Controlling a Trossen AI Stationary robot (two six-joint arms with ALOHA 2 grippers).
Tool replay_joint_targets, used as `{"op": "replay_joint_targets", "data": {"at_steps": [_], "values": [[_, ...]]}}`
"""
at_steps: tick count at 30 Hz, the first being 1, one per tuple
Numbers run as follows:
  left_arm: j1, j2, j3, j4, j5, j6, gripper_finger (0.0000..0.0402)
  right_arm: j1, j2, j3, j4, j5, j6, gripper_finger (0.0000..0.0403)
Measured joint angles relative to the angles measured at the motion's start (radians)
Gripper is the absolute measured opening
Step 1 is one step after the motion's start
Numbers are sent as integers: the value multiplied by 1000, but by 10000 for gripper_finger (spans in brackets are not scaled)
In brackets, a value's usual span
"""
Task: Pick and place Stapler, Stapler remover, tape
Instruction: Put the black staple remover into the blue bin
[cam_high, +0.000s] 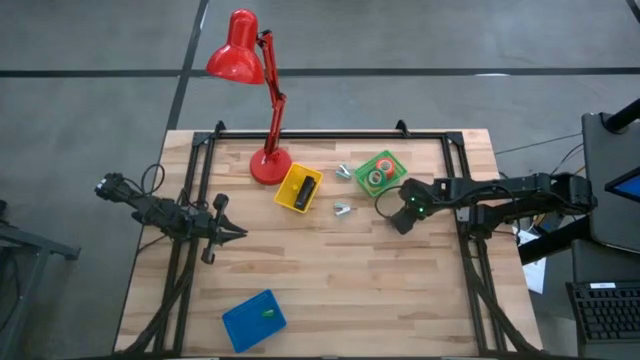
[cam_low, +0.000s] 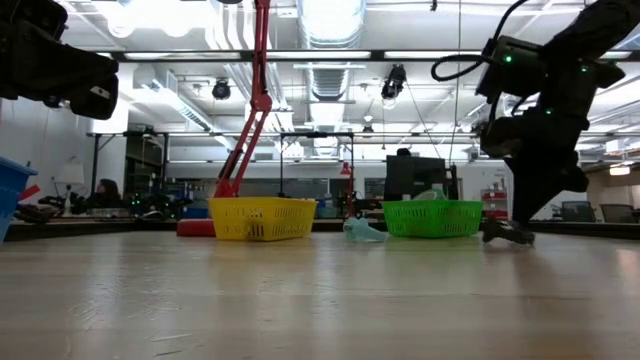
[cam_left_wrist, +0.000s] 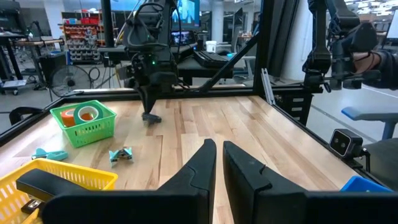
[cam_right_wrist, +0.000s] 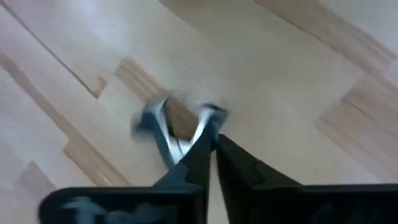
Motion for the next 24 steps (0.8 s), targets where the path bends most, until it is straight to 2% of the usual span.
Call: {"op": "replay_joint_targets", "data": {"at_steps": [6,10,14,20,24], "values": [[0,0,-1,4,-10,8,35,16,0,0,52,-12,-25,9],[1,0,-3,76,-169,28,35,41,0,0,142,-37,-39,8],[1,0,-3,158,-180,-112,35,70,0,0,294,-77,-52,8],[1,11,-32,340,-177,-298,35,122,1,2,546,-83,-87,8],[2,55,-50,386,-185,-358,35,145,1,31,624,-80,-115,8]]}}
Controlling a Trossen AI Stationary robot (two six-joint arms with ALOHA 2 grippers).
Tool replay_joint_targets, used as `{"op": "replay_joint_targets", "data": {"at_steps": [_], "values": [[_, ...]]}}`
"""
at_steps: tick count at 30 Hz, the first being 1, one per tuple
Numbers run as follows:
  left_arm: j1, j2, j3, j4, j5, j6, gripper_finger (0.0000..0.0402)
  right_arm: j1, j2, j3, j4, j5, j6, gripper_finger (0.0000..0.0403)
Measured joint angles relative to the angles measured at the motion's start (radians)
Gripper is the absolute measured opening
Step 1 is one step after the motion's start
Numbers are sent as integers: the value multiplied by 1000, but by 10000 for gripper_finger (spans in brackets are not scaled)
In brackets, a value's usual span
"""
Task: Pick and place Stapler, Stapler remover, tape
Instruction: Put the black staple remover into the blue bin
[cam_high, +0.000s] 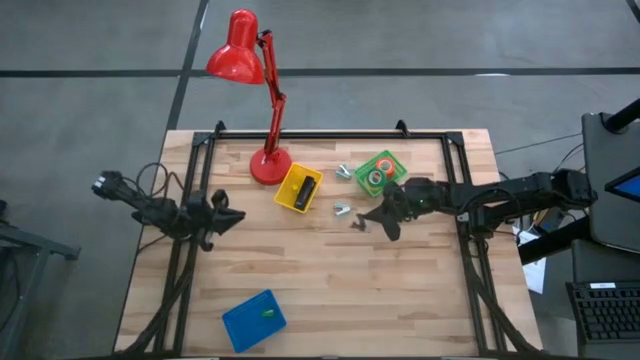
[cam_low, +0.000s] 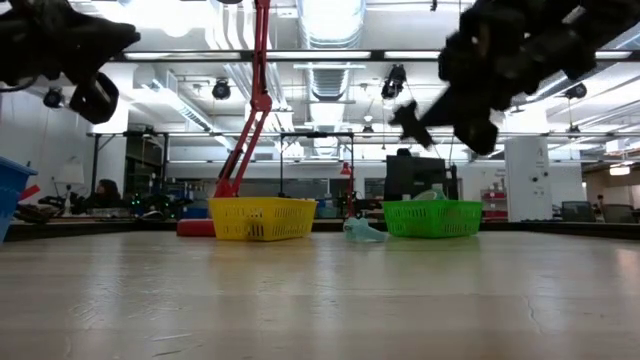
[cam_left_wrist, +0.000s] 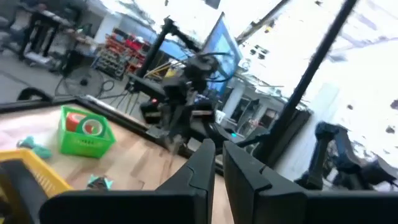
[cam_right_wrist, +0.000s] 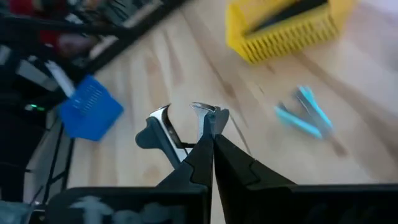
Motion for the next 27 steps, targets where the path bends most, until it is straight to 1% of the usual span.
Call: {"op": "replay_joint_targets", "data": {"at_steps": [3,5,7,12,15,18,22,27], "values": [[2,70,0,51,-19,-29,36,13,0,30,32,5,-38,8],[3,126,2,106,-20,-29,45,16,0,52,43,9,-49,8],[4,190,13,128,-35,-29,65,17,0,71,53,14,-66,8],[12,369,60,248,-68,-10,134,17,14,116,61,27,-138,8],[19,487,106,305,-70,29,159,19,53,144,83,29,-203,8],[27,608,185,306,-68,87,164,20,116,193,84,27,-256,8],[34,762,302,293,-64,182,161,24,207,276,84,27,-319,8],[35,914,435,270,-66,284,154,34,292,380,85,3,-386,8]]}}
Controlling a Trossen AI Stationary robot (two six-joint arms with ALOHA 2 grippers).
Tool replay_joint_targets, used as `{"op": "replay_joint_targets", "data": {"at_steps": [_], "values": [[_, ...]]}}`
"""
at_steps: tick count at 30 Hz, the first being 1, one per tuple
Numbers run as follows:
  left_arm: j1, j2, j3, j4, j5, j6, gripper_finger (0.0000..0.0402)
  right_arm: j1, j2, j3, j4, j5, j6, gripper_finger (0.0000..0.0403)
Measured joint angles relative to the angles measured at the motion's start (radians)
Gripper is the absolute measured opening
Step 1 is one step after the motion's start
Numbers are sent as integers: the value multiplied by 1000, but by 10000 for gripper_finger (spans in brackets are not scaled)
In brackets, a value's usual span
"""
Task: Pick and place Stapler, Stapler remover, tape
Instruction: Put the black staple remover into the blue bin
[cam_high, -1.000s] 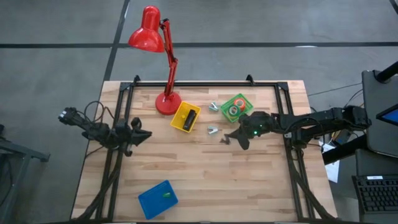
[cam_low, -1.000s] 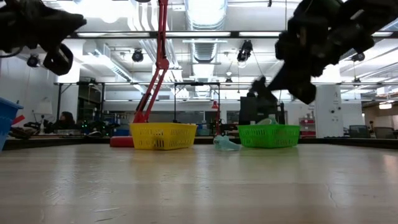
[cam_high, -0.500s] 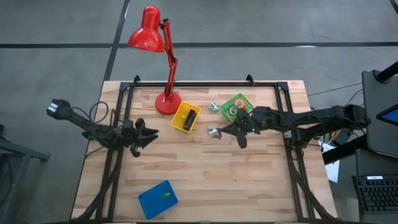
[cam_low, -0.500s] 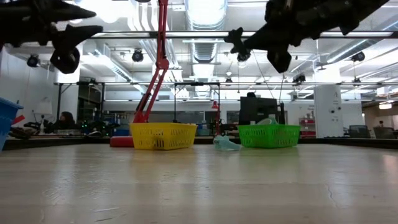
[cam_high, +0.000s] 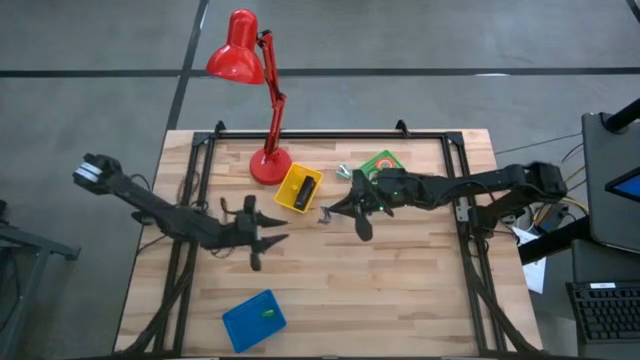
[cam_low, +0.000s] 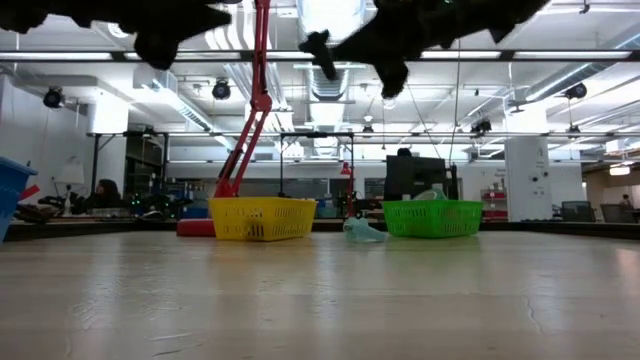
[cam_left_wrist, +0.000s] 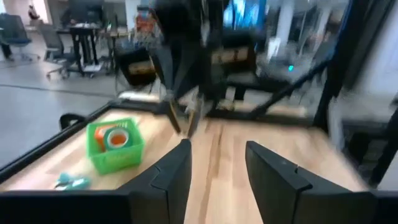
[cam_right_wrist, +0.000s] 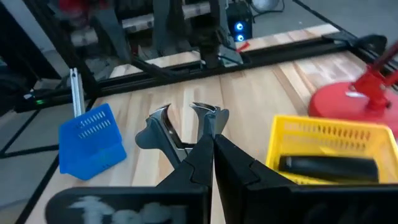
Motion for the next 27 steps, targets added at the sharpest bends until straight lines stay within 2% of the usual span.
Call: {"op": "replay_joint_targets", "data": {"at_steps": [10,16,27], "values": [[6,164,148,-56,-20,78,151,26,86,112,-32,-8,-73,8],[13,206,174,-98,-60,92,151,46,100,138,-24,-21,-80,8],[27,252,213,-88,-33,82,144,54,101,146,-11,-20,-83,8]]}}
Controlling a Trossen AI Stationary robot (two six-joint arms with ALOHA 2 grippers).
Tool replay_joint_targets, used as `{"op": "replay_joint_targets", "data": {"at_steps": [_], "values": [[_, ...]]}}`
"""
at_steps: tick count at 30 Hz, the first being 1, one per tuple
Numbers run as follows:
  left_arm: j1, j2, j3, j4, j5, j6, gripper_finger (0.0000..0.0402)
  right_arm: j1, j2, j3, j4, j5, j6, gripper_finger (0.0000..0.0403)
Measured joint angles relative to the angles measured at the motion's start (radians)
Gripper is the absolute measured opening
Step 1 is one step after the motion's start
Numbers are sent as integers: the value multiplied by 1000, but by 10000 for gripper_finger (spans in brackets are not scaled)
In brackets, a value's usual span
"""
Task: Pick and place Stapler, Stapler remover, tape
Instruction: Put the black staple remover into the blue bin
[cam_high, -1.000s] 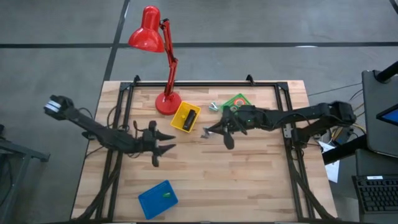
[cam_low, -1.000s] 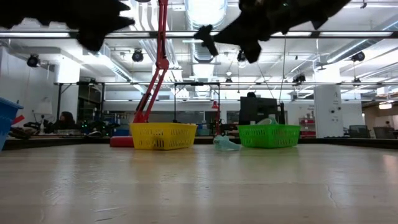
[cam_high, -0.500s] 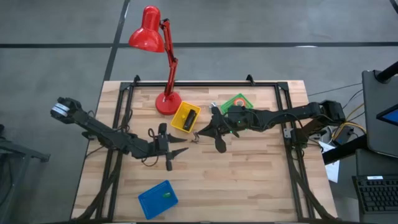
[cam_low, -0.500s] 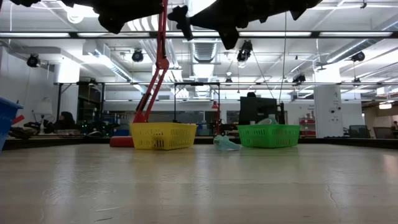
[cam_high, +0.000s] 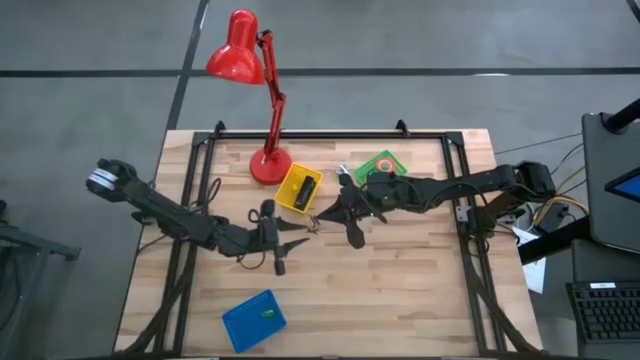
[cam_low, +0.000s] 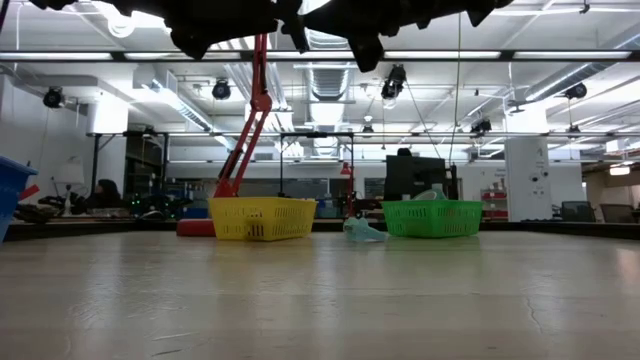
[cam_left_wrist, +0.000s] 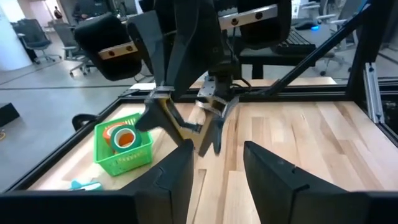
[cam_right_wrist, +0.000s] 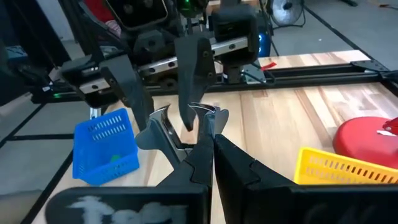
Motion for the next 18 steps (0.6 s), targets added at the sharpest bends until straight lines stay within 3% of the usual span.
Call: {"op": "replay_joint_targets", "data": {"at_steps": [8,16,18], "values": [[0,-6,12,-2,35,-4,103,0,1,-1,-8,0,-1,8],[9,-2,10,-8,34,-4,13,0,1,-1,-6,1,-6,8],[11,-2,10,-7,34,-4,8,0,1,-1,-5,1,-6,8]]}}
